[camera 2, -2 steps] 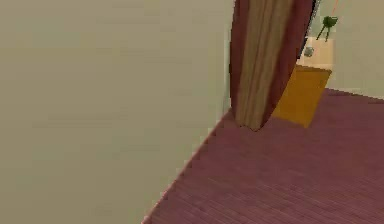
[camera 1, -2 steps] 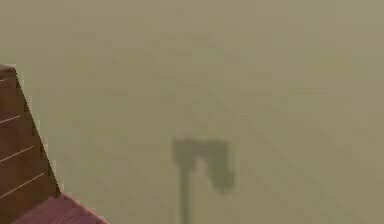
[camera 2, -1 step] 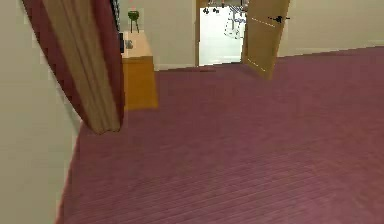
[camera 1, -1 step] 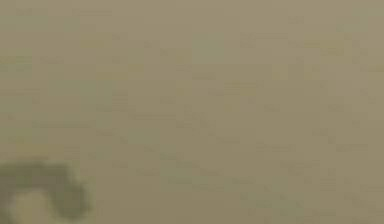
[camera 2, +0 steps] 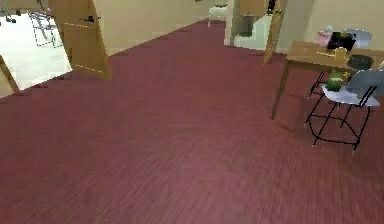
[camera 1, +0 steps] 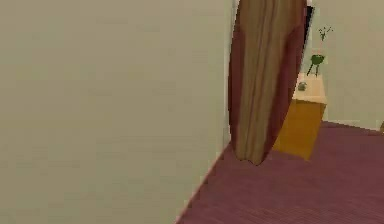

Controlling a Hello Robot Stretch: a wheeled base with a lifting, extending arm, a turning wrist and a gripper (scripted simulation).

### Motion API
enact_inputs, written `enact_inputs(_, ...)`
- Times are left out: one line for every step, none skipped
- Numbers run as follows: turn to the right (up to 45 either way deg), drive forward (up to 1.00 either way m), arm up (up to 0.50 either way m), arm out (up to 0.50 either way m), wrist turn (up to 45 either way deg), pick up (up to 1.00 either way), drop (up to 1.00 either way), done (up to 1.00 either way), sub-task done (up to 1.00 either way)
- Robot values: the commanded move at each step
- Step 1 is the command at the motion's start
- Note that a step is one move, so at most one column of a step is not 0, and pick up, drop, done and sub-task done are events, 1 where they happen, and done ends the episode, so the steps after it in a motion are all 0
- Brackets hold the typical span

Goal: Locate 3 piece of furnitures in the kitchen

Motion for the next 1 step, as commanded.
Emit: enact_inputs(45.0, 0.00, 0.00, 0.00, 0.0, 0.00, 0.00, 0.00, 0.00)
